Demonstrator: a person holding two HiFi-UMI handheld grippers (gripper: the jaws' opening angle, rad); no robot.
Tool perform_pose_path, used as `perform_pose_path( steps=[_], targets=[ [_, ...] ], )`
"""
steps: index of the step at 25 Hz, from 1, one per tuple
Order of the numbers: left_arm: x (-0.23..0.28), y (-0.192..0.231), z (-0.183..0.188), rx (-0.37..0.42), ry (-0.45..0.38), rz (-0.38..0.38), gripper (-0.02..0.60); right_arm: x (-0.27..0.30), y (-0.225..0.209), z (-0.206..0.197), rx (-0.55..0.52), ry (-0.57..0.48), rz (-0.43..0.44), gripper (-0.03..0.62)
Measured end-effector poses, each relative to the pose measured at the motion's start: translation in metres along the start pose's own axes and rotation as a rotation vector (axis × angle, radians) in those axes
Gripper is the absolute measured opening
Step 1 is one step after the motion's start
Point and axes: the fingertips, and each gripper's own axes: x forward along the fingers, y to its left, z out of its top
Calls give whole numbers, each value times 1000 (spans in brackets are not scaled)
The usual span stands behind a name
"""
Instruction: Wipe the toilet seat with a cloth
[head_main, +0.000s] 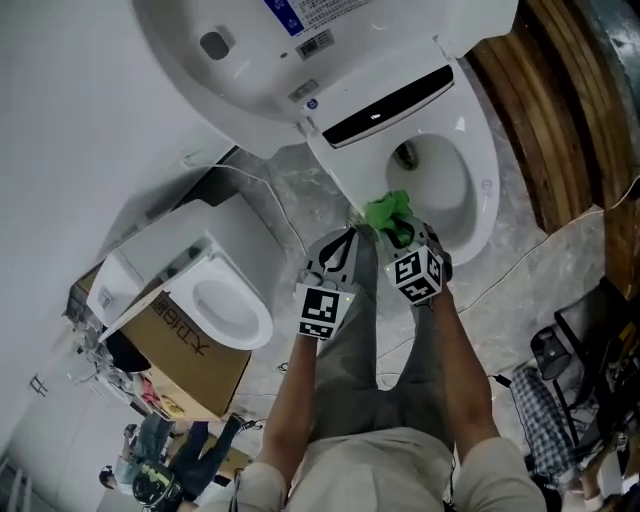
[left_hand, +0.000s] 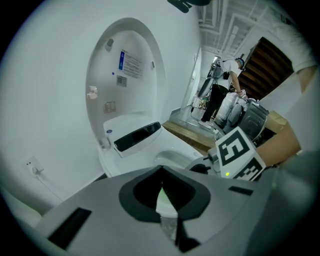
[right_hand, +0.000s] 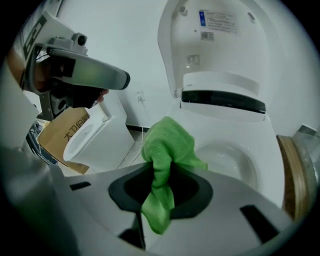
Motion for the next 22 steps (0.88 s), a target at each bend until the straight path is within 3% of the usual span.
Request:
perform_pose_path(
  steps=[9, 14, 22],
  targets=[
    [-33, -35, 74, 82, -36, -57, 12, -126, -18, 44, 108, -169, -129, 95],
    [-52, -55, 144, 146, -128, -102, 12, -204, -46, 97, 102, -294, -225, 95],
    [-112, -98, 245, 208, -246, -156, 12, -342, -56, 172, 106, -481, -355, 95]
  ],
)
